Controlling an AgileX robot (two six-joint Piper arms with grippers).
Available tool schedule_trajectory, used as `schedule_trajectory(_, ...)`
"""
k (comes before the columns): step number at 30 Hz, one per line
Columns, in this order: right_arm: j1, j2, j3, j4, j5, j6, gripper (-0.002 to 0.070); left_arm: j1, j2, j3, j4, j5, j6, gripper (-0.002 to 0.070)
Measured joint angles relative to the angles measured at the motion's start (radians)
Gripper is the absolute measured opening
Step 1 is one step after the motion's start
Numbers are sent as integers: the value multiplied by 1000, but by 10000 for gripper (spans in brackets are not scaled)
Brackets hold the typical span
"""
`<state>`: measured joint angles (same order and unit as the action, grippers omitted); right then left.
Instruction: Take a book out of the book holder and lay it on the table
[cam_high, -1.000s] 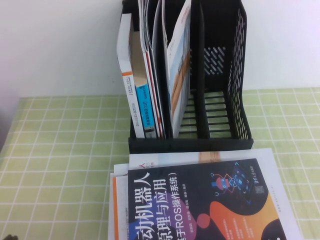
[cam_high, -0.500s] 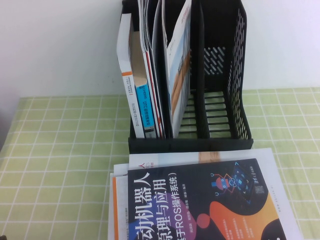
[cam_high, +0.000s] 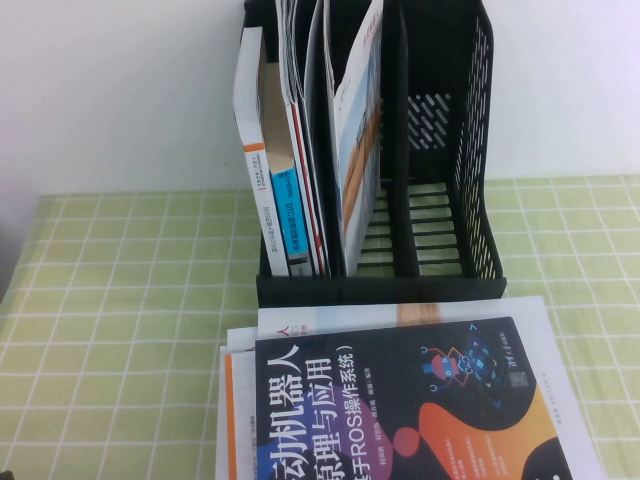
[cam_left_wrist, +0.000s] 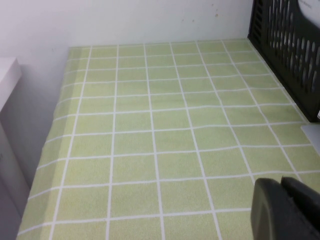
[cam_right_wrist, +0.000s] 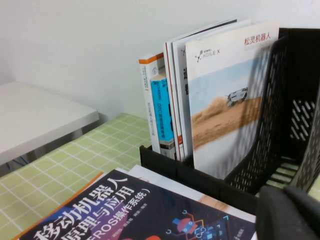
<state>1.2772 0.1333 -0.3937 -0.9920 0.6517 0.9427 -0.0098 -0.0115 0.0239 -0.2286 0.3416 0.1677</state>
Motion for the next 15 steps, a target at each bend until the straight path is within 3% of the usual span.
schedule_trajectory(3, -15, -4, 0, 0, 0, 0, 4, 0, 0, 0, 0, 2, -4, -3)
schedule_trajectory(6, -100, -13, 0, 0, -11, -2, 4, 0, 0, 0, 0, 2, -6, -3)
schedule_trajectory(15, -708, -23, 0, -5, -180, -2, 4, 0, 0, 0, 0, 2, -6, -3)
